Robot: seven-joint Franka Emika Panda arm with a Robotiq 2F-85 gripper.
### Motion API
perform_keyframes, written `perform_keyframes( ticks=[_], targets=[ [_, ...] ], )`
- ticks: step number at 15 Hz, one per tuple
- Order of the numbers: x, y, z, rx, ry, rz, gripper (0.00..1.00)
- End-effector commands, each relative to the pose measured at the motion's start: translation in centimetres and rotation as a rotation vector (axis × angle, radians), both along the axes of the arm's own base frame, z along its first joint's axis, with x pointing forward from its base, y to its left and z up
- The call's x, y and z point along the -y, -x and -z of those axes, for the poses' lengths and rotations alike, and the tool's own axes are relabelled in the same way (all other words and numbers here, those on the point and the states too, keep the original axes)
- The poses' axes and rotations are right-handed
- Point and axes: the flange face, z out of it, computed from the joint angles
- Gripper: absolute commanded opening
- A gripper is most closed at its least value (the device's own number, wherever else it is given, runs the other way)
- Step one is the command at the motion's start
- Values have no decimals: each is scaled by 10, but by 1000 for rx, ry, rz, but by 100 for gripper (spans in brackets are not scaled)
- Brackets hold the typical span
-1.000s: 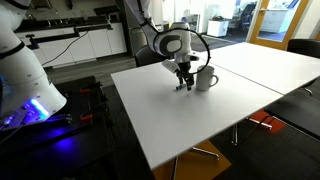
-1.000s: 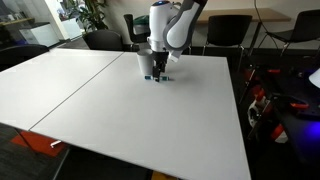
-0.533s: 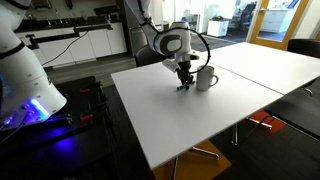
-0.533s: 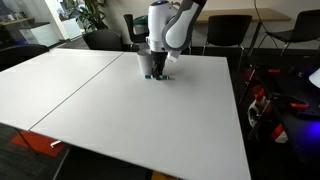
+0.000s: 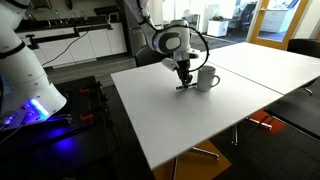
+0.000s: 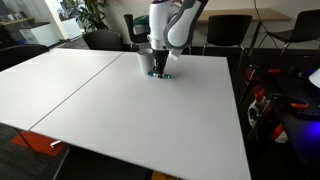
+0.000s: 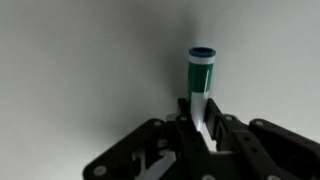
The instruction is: Move the cup to the left and put the marker inside the mug cup
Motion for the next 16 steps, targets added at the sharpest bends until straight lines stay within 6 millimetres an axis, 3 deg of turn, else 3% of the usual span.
perform_keyframes(
  ticks=[1, 8, 16],
  targets=[
    [-7, 22, -30, 6, 11, 60, 5],
    [-25, 37, -64, 6, 20, 25, 5],
    [-36, 36, -106, 74, 47, -36, 5]
  ],
)
